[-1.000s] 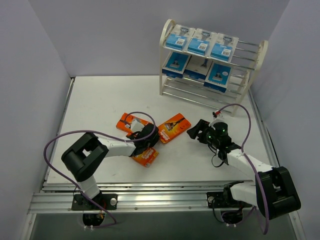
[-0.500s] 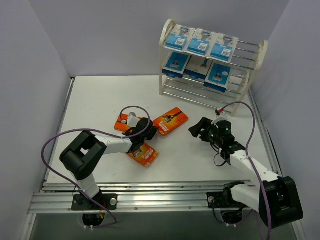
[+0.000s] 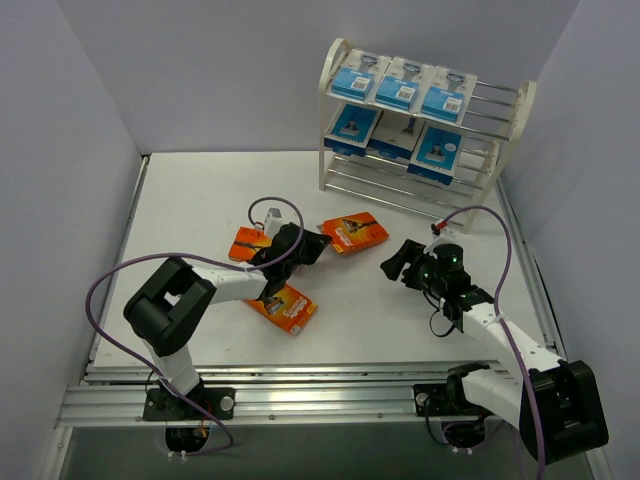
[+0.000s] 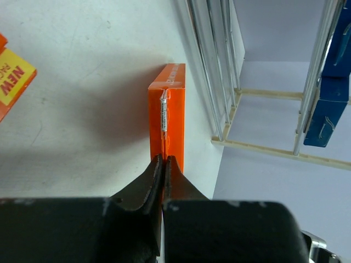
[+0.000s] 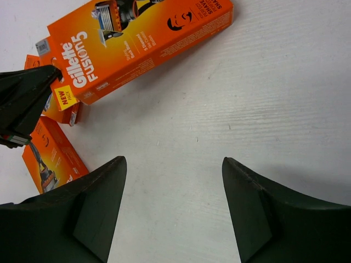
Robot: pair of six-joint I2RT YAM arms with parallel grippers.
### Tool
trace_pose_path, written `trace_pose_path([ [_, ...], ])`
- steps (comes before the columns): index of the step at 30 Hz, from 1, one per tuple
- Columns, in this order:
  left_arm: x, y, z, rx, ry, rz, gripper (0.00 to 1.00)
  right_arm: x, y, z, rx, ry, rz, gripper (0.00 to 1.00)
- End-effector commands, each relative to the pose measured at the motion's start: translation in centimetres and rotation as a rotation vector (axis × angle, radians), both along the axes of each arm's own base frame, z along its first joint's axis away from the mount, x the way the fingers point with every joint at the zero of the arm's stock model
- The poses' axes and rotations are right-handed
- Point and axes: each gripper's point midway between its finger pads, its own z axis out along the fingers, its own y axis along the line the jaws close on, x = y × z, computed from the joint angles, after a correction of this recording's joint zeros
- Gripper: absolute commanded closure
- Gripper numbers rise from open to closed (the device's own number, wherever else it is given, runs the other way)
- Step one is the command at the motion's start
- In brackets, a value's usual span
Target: Place and organize the shaving razors onto the shelf
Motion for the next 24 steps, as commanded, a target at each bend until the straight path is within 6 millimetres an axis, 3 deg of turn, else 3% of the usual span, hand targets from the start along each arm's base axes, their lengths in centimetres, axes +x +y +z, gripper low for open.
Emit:
trace_pose_path([
  [1,1.6,-1.5,5.0,-0.097,-0.115,-0.026,0.98,0.8,-0.7,1.6,-0.023,-0.042,-0.02,0.34],
  [13,3.2,-0.8,7.9,-0.145,-0.177,-0.025,0.98,0.2,-1.3,0.5,-0.05,-0.023,-0.027,0.34],
  [24,5.3,-1.5,11.9,-0.189,-0.3,-0.065,0.98,1.0,-1.3,0.1,-0.056,-0.02,-0.03,0.34],
])
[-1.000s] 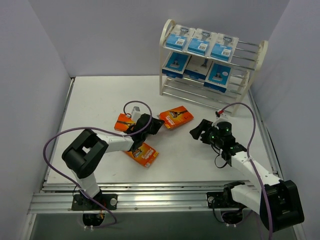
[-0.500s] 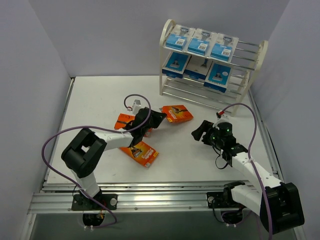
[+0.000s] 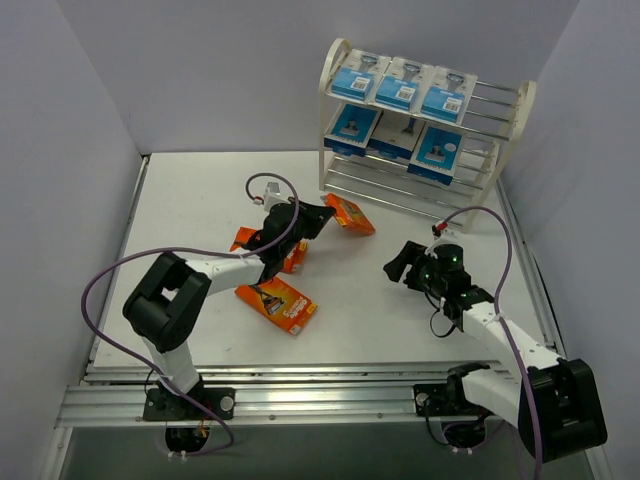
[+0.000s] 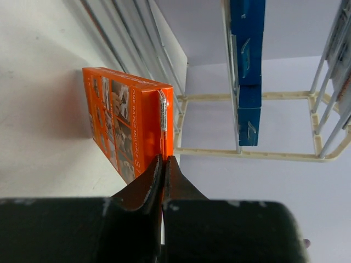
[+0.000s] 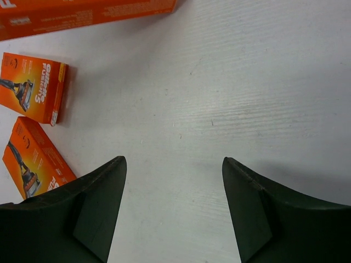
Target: Place and organize the shaving razors onto the shelf
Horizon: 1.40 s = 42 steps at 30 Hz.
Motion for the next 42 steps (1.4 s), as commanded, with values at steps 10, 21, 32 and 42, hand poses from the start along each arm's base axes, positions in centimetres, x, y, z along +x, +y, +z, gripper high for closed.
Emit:
trace_pose_path([
  [10,4.4,-1.9,7.5,-0.134,-0.2,-0.048,0.98,1.8,-0.4,0.4,-0.017,-0.039,-0.007,0.34],
  [21,6.9,-2.0,9.2,-0.151,-0.268,-0.051,0.98,3.0,0.1,-0.1,-0.007,-0.032,0.001,0.34],
  [32,8.6,-2.1,5.1,-0.148,-0.256,-0.041,0.98,3.0,0.0,-0.9,-0.018,-0.018,0.001,0.34],
  [42,8.5,-1.2,1.4,-0.12,-0.186,-0.006,0.98,3.1,0.0,-1.0,-0.018,-0.017,0.001,0.34],
])
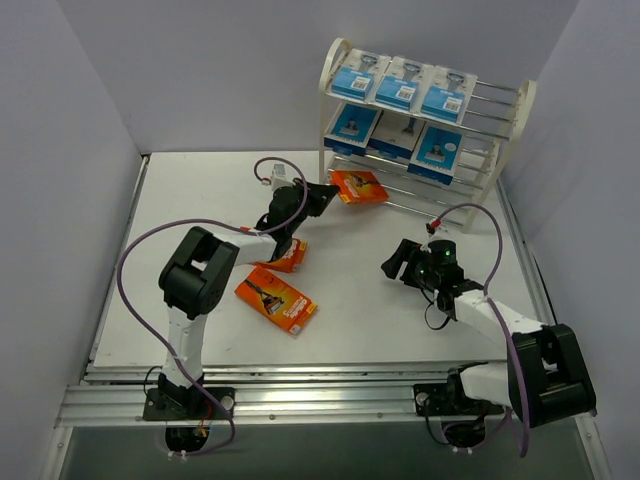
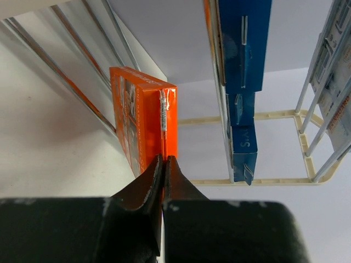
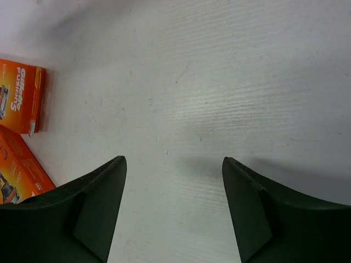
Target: Place and organize the shaving razors onto the shelf
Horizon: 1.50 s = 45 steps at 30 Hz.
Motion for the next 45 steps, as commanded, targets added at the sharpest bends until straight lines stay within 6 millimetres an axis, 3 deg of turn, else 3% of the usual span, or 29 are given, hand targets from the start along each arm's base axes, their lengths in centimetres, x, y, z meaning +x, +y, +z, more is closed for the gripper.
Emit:
trace_pose_path([
  [1,0.5,0.8,1.3,-0.036,-0.05,0.036,0.98,1.5,0.1,1.7,0.006,-0.063,0.001,0.34],
  [10,0.6,1.4,-2.6,0.011,0.035,0.088,0.98,1.5,-0.1,1.7,-0.003,-0.064,-0.002,0.34],
  [24,1.6,1.2,-6.1,0.029,0.122,0.167,0.98,1.3,-0.1,2.0,0.004,-0.075,0.001,0.34],
  [45,3.2,1.5,-7.3,-0.084,0.141,0.304,0.98,1.2,0.5,2.1,0.028,-0.079,0.02,0.34],
])
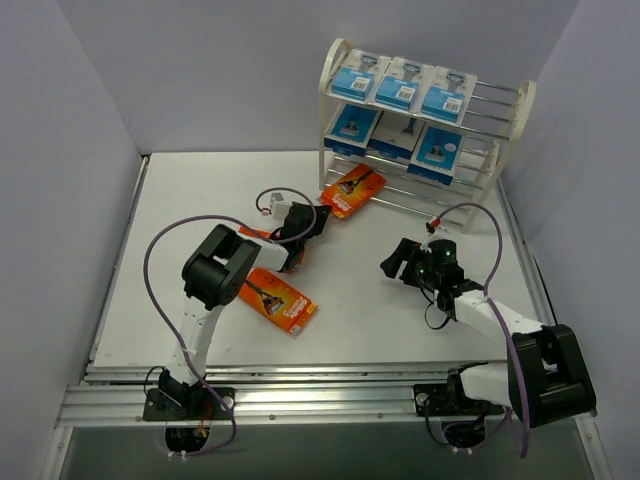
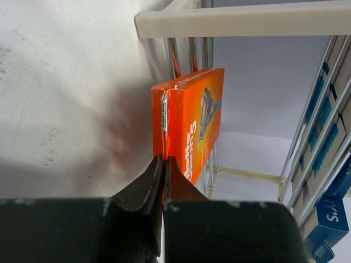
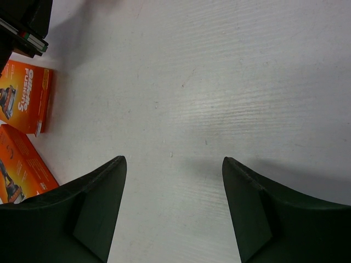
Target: Place and organize the shaving razors onto the shelf
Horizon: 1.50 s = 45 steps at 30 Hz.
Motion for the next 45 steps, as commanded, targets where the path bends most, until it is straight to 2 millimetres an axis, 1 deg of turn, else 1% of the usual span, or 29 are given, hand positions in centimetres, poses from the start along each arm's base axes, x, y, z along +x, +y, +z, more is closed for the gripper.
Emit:
trace_pose_path([
  [1,1.5,0.0,2.9,-0.081,-0.081,0.077,0.98,0.9,0.2,1.8,0.019,-0.064,0.009,0.34],
  [10,2.4,0.4,3.6,-0.097,-0.127,0.137,0.98,0.7,0.4,2.0,0.028,-0.069,0.015,0.34],
  [11,2.5,0.5,3.2,-0.101,-0.127,0.144,0.98,0.7,0.4,2.0,0.028,-0.068,0.015,0.34],
  [13,2.8,0.5,3.5,-0.124,-0.138,0.157,0.98,0.7,0.4,1.9,0.026,-0.067,0.018,0.34],
  [14,3.0,0.6,3.2,-0.127,-0.14,0.17,0.98,0.7,0.5,1.9,0.026,-0.065,0.019,0.34],
  [15,3.3,0.7,3.7,-0.138,-0.152,0.178,0.98,0.7,0.6,2.0,0.027,-0.068,0.021,0.34],
  [17,3.5,0.5,3.4,-0.15,-0.153,0.187,0.98,0.7,0.6,1.9,0.024,-0.064,0.023,0.34],
  [19,3.9,0.5,3.8,-0.165,-0.17,0.198,0.98,0.7,0.7,1.9,0.023,-0.065,0.026,0.34],
  [20,4.0,0.3,3.5,-0.164,-0.169,0.2,0.98,0.6,0.8,1.8,0.021,-0.064,0.027,0.34],
  [22,4.4,0.3,4.0,-0.174,-0.183,0.21,0.98,0.6,0.9,1.8,0.019,-0.064,0.03,0.34],
  [25,4.8,0.3,3.8,-0.175,-0.189,0.222,0.98,0.6,0.9,1.8,0.018,-0.063,0.032,0.34],
  [30,4.9,0.0,3.8,-0.187,-0.208,0.232,0.98,0.5,1.2,1.8,0.016,-0.063,0.038,0.34],
  [31,5.1,0.2,3.6,-0.187,-0.211,0.244,0.98,0.5,1.3,1.8,0.016,-0.063,0.041,0.34],
  [34,5.0,0.2,3.8,-0.206,-0.234,0.261,0.98,0.4,1.5,1.7,0.013,-0.06,0.048,0.34],
  [35,5.1,0.4,3.5,-0.206,-0.236,0.273,0.98,0.3,1.6,1.7,0.013,-0.06,0.052,0.34],
  [36,5.1,0.3,3.8,-0.215,-0.249,0.275,0.98,0.3,1.6,1.6,0.012,-0.057,0.053,0.34],
  [39,5.2,0.1,3.8,-0.204,-0.257,0.286,0.98,0.2,1.9,1.7,0.008,-0.06,0.06,0.34],
  [45,5.4,0.1,3.3,-0.201,-0.267,0.305,0.98,0.1,2.2,1.7,-0.002,-0.059,0.067,0.34],
])
